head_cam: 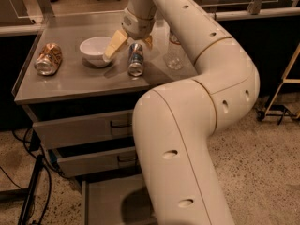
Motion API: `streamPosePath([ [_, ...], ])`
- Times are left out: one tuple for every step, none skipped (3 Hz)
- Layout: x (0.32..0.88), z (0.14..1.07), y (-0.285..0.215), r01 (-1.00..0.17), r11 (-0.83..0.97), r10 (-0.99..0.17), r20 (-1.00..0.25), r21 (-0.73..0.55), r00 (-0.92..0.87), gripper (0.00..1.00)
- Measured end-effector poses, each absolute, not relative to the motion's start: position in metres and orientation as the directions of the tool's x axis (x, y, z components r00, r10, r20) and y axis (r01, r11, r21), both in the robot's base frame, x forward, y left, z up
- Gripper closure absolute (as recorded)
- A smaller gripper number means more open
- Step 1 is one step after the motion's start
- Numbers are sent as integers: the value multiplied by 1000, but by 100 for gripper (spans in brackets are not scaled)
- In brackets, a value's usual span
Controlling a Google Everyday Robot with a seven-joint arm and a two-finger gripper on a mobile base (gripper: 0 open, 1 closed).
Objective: Place redbull can into bottom drawer
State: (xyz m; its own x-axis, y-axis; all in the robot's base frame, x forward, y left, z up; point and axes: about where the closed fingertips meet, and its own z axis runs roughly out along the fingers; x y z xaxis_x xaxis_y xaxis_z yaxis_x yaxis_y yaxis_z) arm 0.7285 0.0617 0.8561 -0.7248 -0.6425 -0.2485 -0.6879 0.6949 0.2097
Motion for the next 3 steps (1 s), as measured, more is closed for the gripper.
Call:
streamPosePath([
  [730, 850, 65, -687, 693, -643, -242, 220, -727, 0],
  [732, 843, 68, -684, 694, -643, -234, 225, -729, 0],
  [732, 843, 68, -684, 694, -643, -234, 225, -729, 19],
])
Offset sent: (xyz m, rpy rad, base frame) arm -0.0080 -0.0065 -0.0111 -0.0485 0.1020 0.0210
